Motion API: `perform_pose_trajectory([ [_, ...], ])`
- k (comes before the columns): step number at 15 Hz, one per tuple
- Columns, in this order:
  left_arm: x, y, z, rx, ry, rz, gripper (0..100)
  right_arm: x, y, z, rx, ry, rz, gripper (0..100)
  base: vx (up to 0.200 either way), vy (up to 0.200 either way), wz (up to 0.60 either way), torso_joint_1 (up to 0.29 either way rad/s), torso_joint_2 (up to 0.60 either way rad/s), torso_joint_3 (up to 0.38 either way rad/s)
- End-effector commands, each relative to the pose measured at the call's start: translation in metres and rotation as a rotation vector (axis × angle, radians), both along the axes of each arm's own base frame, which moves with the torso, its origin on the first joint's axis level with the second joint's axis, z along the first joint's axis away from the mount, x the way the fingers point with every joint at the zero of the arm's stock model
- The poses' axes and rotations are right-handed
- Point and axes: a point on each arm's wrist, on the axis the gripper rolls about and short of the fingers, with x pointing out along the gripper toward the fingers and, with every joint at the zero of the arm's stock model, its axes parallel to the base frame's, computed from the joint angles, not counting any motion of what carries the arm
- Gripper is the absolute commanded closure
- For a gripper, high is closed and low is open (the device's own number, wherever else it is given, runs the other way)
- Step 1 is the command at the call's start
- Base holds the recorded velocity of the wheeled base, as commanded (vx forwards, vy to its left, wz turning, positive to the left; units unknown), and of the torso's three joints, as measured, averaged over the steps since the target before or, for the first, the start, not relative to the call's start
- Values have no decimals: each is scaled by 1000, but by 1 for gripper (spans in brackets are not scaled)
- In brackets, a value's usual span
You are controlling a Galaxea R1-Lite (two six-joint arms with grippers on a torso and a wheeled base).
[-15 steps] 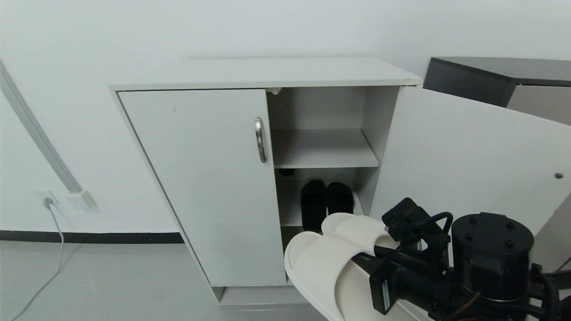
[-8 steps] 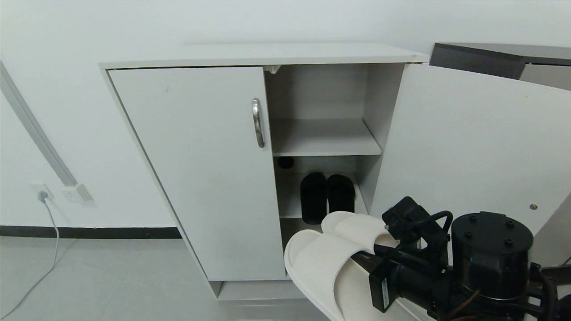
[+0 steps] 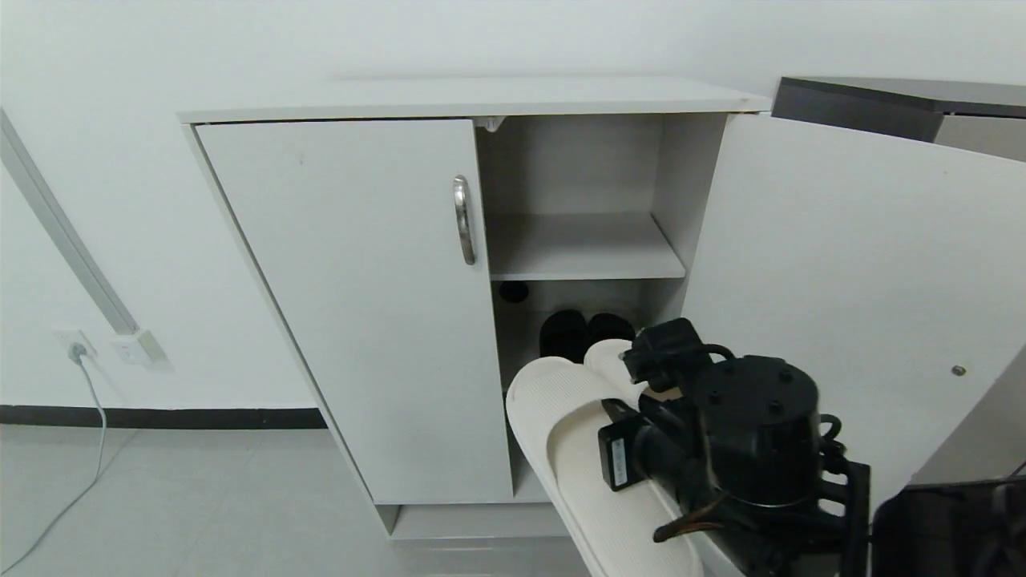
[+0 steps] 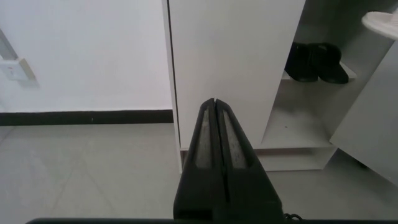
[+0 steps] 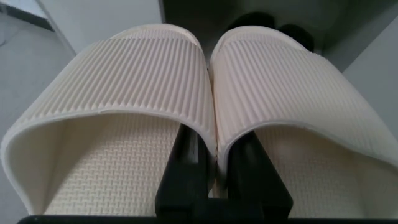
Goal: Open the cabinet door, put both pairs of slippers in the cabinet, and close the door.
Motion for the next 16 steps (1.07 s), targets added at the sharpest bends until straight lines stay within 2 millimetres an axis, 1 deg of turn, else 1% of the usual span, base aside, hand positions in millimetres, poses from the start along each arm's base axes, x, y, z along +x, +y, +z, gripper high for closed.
perform_pose_trajectory([
  [1, 0, 0, 0, 0, 1, 2, 100, 14, 30, 7, -16, 38, -70, 100, 0, 0, 0, 0, 0, 0],
  [2, 0, 0, 0, 0, 1, 0, 100, 17, 33, 16, -14, 60, -112, 100, 0, 0, 0, 0, 0, 0],
  [3, 0, 0, 0, 0, 1, 0, 100, 23, 39, 34, 2, 77, -201, 100, 0, 0, 0, 0, 0, 0],
  [5, 0, 0, 0, 0, 2, 0, 100, 30, 47, 54, 21, 74, -282, 100, 0, 0, 0, 0, 0, 0],
  [6, 0, 0, 0, 0, 2, 0, 100, 35, 48, 63, 24, 68, -296, 100, 0, 0, 0, 0, 0, 0],
  [8, 0, 0, 0, 0, 1, 2, 100, 39, 50, 73, 23, 41, -320, 100, 0, 0, 0, 0, 0, 0],
  [11, 0, 0, 0, 0, 2, 2, 100, 45, 49, 73, -9, 26, -327, 100, 0, 0, 0, 0, 0, 0],
  [12, 0, 0, 0, 0, 1, 2, 100, 53, 51, 73, 3, 20, -340, 100, 0, 0, 0, 0, 0, 0],
  [16, 0, 0, 1, 1, -1, 2, 100, 58, 53, 84, 34, -3, -344, 100, 0, 0, 0, 0, 0, 0],
])
